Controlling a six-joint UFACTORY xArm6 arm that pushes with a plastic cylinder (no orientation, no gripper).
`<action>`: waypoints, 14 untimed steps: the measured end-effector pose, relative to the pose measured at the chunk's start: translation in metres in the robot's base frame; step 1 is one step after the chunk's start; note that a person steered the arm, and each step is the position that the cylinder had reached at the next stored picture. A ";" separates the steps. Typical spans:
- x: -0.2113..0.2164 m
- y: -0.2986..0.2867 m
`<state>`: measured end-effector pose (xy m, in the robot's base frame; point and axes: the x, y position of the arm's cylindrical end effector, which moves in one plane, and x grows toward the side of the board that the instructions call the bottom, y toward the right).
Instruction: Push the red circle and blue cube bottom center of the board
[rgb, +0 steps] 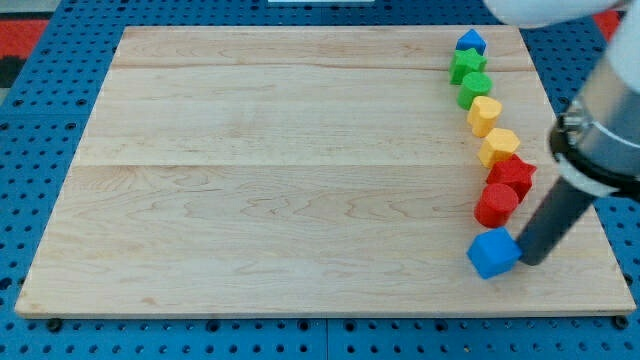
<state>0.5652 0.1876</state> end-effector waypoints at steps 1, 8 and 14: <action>-0.008 -0.070; -0.046 -0.086; 0.000 -0.058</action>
<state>0.5651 0.1298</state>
